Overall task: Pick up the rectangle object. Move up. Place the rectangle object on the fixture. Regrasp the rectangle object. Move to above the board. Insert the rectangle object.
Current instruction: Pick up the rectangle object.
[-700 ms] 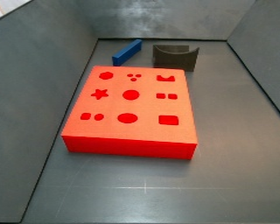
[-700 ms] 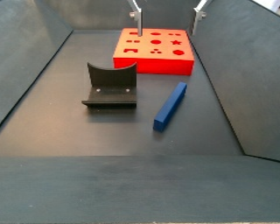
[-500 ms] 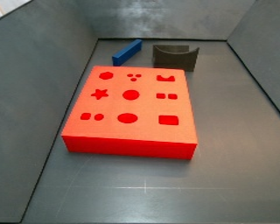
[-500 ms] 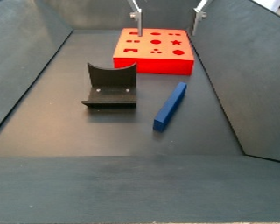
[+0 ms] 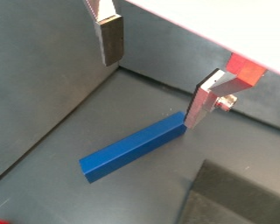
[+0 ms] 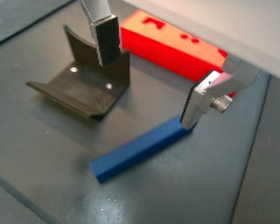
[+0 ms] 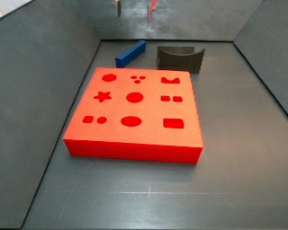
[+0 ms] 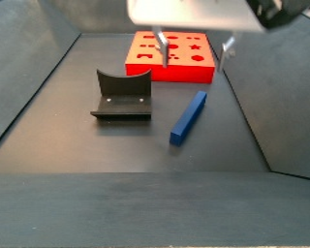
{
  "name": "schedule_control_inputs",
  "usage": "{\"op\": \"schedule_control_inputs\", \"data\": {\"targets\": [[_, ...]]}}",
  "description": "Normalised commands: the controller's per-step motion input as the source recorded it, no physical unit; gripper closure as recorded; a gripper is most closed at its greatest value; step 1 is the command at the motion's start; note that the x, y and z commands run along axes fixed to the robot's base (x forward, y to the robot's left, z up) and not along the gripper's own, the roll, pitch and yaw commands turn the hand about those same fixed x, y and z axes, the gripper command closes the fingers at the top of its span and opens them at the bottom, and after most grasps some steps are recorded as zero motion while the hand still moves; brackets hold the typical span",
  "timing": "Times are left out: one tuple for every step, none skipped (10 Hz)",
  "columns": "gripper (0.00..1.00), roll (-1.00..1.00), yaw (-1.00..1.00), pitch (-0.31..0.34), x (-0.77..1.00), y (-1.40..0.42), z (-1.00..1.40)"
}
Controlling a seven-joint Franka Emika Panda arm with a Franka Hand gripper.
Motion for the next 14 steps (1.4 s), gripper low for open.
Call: {"op": "schedule_control_inputs", "data": {"targets": [[0.00,0.01,-0.31,-0.044,-0.03,0.30,-1.00],[0.00,0.01,-0.20,-0.047,0.00,0.30,-1.00],[0.00,0.00,-0.09,-0.019,0.25,0.35,-1.00],[0.00,0.00,-0.11,-0.027,0.20,0.13,-1.00],[0.00,0.03,-0.06,-0.049,0.09,0.00,-1.00],[0.00,0.00,-0.03,-0.011,0.19,0.04,-1.00],[0.00,-0.06,-0.06,0.021,0.33,0.49,-0.86],[0.00,-0.08,-0.09,0.020,0.19,0.56,-0.72],[0.00,-0.04,-0.13,0.000,0.08,0.41,-0.60],[0.00,0.00,-0.13,0.000,0.00,0.23,-0.48],[0.00,-0.02,-0.05,0.000,0.01,0.12,-0.17],[0.00,0.00,0.00,0.000,0.00,0.00,-0.04],[0.00,0.03,0.00,-0.144,-0.06,0.00,-0.45],[0.00,0.00,0.00,-0.150,-0.09,0.00,-0.39]]}}
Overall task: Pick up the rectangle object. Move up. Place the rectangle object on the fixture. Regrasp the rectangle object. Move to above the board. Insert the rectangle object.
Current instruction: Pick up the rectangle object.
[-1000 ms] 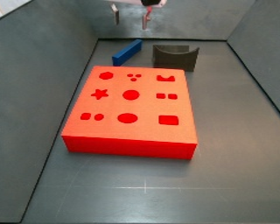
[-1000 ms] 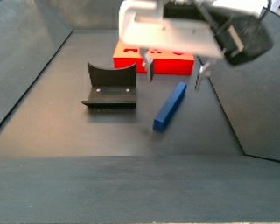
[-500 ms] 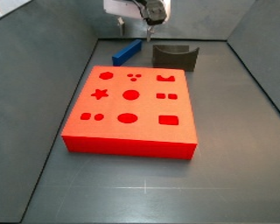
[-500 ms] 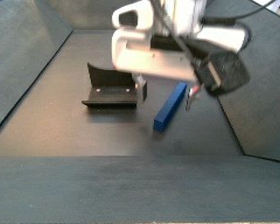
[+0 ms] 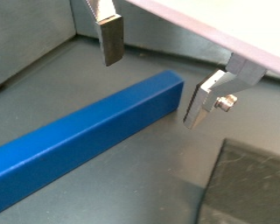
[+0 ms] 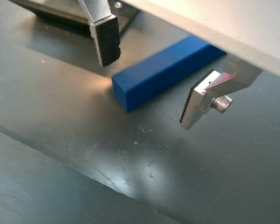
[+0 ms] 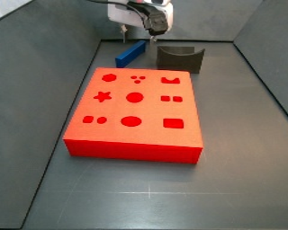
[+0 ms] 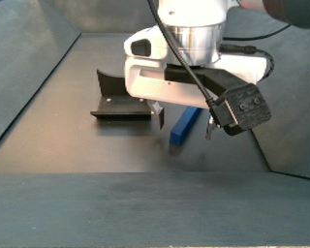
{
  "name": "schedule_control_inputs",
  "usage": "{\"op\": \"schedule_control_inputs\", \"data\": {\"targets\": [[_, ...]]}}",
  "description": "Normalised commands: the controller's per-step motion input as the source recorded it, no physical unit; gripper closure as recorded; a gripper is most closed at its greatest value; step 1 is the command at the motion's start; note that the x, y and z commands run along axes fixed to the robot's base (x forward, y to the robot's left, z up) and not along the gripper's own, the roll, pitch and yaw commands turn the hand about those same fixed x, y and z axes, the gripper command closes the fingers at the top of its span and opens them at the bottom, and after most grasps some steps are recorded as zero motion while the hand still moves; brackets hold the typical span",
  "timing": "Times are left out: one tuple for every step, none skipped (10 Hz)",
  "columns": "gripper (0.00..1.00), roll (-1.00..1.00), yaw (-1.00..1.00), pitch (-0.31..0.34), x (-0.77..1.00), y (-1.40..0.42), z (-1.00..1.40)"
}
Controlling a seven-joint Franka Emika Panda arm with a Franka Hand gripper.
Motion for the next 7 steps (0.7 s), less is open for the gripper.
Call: {"op": "schedule_control_inputs", "data": {"targets": [[0.00,0.00,-0.03,-0.209,-0.11,0.00,-0.21],[0.00,-0.21,0.00,-0.360,-0.03,0.12,0.00],[0.00,-0.16,0.00,-0.323,-0.07,0.07,0.00],[0.00,-0.04,0.00,-0.089,0.00,0.01,0.00],[0.00,-0.03,0.00,-0.111,-0.01,0.00,-0.03],[0.00,-0.03,0.00,-0.131,0.00,0.00,-0.18],[0.00,-0.16,0.00,-0.427,-0.13,0.04,-0.27]]}}
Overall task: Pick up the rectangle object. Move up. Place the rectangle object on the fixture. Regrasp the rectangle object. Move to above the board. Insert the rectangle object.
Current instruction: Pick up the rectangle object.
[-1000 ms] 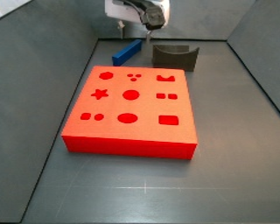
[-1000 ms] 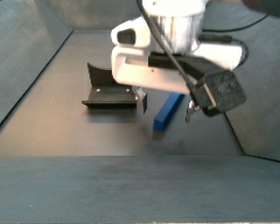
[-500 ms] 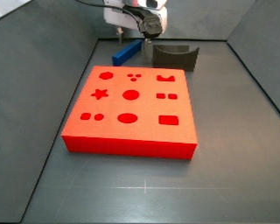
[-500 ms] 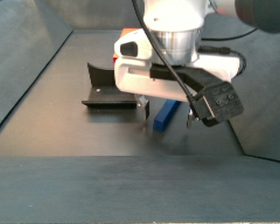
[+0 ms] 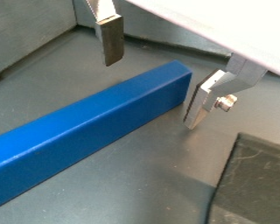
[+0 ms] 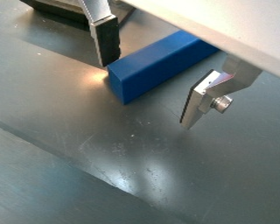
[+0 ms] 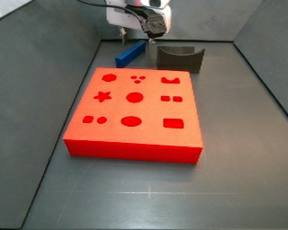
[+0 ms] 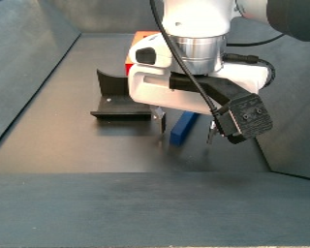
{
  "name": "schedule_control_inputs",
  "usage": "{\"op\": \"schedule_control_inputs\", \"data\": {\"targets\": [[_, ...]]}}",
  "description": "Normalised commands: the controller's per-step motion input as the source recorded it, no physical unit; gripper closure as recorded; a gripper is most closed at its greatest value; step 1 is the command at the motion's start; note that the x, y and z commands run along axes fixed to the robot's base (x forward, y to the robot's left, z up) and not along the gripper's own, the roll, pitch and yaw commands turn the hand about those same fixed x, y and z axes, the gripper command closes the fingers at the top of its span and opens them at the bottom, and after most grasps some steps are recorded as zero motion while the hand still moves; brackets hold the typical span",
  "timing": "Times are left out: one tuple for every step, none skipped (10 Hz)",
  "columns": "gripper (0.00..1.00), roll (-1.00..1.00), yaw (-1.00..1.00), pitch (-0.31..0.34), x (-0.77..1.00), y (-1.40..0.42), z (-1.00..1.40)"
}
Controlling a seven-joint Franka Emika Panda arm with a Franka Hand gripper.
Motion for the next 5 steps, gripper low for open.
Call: {"op": "schedule_control_inputs", "data": {"targets": [[0.00,-0.12,0.00,-0.270,-0.04,0.05,-0.25],[0.00,-0.03,0.00,-0.083,0.00,0.01,-0.05],[0.00,-0.04,-0.06,-0.030,0.00,0.06,0.00],[0.00,0.00,-0.03,0.000,0.01,0.00,0.00],[1.00,0.00,0.00,0.000,0.00,0.00,0.00]]}}
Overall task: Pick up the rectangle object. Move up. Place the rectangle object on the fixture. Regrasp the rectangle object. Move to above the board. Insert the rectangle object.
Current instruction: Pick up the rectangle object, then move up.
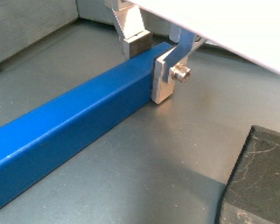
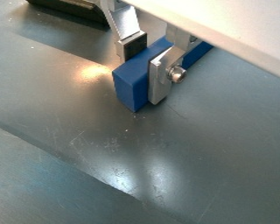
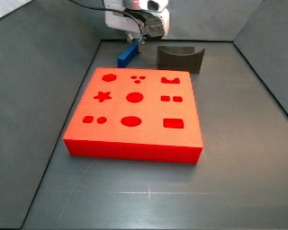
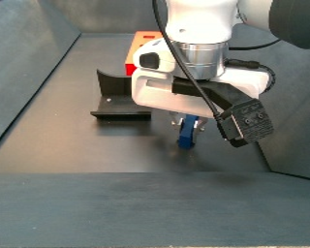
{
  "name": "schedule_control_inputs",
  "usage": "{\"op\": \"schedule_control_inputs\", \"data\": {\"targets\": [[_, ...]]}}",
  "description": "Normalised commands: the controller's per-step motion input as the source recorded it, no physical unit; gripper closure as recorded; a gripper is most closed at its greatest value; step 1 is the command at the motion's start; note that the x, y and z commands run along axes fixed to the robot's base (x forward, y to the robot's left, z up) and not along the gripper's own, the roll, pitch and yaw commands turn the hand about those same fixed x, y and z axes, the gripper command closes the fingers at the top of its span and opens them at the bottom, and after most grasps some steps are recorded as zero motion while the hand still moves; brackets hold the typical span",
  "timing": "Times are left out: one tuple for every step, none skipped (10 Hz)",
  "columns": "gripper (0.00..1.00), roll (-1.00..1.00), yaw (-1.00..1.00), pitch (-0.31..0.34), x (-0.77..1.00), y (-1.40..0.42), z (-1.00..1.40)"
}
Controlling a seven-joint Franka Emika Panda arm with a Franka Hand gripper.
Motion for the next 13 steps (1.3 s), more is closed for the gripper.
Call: {"op": "schedule_control_inputs", "data": {"targets": [[1.00,0.00,0.00,0.000,0.00,0.00,0.00],[1.00,0.00,0.00,0.000,0.00,0.00,0.00],[1.00,0.00,0.00,0.000,0.00,0.00,0.00],[1.00,0.00,0.00,0.000,0.00,0.00,0.00],[1.00,0.00,0.00,0.000,0.00,0.00,0.00],[1.00,0.00,0.00,0.000,0.00,0.00,0.00],[1.00,0.00,0.00,0.000,0.00,0.00,0.00],[1.00,0.00,0.00,0.000,0.00,0.00,0.00],[1.00,0.00,0.00,0.000,0.00,0.00,0.00],[1.00,0.00,0.00,0.000,0.00,0.00,0.00],[1.00,0.00,0.00,0.000,0.00,0.00,0.00],[1.00,0.00,0.00,0.000,0.00,0.00,0.00],[1.00,0.00,0.00,0.000,0.00,0.00,0.83]]}}
